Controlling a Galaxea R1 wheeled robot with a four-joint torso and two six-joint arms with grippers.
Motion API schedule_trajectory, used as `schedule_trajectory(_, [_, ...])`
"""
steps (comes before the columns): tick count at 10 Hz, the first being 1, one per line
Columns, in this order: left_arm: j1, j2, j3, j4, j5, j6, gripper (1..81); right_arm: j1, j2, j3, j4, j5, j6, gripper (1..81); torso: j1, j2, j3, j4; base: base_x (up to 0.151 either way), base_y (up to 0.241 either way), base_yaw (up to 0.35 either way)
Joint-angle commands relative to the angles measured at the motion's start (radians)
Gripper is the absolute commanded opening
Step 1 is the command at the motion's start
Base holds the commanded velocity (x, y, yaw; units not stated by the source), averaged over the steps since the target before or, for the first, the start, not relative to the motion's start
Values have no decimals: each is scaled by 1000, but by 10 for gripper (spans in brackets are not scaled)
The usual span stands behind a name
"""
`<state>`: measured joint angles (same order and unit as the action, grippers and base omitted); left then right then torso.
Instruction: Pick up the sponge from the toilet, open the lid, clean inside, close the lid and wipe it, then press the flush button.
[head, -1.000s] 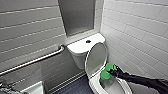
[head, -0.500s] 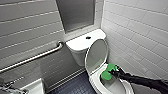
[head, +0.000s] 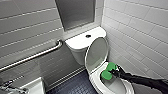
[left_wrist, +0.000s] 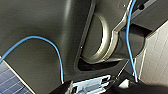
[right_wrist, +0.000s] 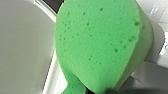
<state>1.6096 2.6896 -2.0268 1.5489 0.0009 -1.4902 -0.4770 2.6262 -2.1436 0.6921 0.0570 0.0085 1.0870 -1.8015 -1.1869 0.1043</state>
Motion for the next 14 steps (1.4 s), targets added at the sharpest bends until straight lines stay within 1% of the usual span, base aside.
schedule_trajectory(1, [36, -13, 17, 13, 25, 4, 811, 71, -88, 93, 10, -2, 11, 10, 0, 0, 0, 0, 0, 0, 0])
schedule_trajectory(2, [37, -11, 17, 14, 25, 4, 811, 47, -111, 108, 12, 41, 17, 10, 0, 0, 0, 0, 0, 0, 0])
schedule_trajectory(3, [36, -11, 17, 14, 25, 4, 811, 27, -127, 113, 10, 44, 34, 10, 0, 0, 0, 0, 0, 0, 0])
schedule_trajectory(5, [37, -13, 17, 14, 24, 2, 811, -7, -166, 155, 10, 62, 41, 10, 0, 0, 0, 0, 0, 0, 0])
schedule_trajectory(7, [37, -8, 17, 16, 24, 7, 811, -45, -231, 254, 10, 142, 39, 10, 0, 0, 0, 0, 0, 0, 0])
schedule_trajectory(9, [36, -5, 17, 17, 24, 7, 811, -65, -309, 371, 12, 191, 39, 10, 0, 0, 0, 0, 0, 0, 0])
schedule_trajectory(10, [37, -3, 17, 17, 24, 7, 811, -88, -349, 433, 12, 242, 39, 10, 0, 0, 0, 0, 0, 0, 0])
schedule_trajectory(12, [39, 3, 17, 19, 24, 7, 811, -122, -401, 509, 12, 288, 39, 10, 0, 0, 0, 0, 0, 0, 0])
schedule_trajectory(14, [40, 3, 13, 19, 24, 8, 811, -176, -446, 581, 10, 362, 38, 10, 0, 0, 0, 0, 0, 0, 0])
